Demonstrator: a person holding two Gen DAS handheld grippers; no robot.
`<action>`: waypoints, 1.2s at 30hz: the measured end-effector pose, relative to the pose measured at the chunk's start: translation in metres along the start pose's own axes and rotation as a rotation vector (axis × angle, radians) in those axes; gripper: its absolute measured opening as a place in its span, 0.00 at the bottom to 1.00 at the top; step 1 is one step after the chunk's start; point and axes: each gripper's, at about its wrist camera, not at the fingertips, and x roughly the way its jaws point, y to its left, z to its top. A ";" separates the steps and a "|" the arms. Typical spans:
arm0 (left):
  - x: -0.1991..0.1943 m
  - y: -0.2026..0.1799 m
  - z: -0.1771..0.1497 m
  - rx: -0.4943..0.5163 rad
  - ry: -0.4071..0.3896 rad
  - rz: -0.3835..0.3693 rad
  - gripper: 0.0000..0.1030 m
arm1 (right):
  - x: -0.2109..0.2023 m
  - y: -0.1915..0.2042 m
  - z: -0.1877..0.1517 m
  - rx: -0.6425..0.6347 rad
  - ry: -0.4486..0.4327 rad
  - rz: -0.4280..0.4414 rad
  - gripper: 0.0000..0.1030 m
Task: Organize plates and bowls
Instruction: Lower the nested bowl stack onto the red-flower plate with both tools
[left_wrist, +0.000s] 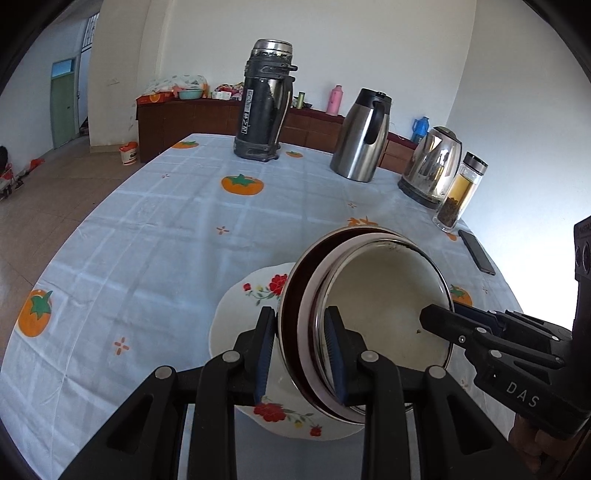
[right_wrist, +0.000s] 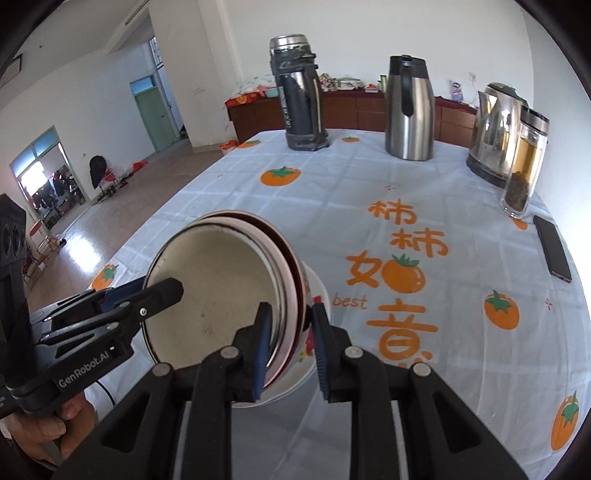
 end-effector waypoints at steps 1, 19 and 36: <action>-0.001 0.001 0.000 -0.002 -0.001 0.003 0.29 | 0.000 0.002 0.000 -0.002 0.000 0.001 0.21; -0.002 0.008 -0.005 -0.012 0.009 0.024 0.29 | 0.007 0.010 0.001 -0.005 0.004 0.013 0.21; 0.021 0.022 -0.002 -0.050 0.106 -0.016 0.29 | 0.031 0.002 0.007 -0.015 0.099 0.036 0.21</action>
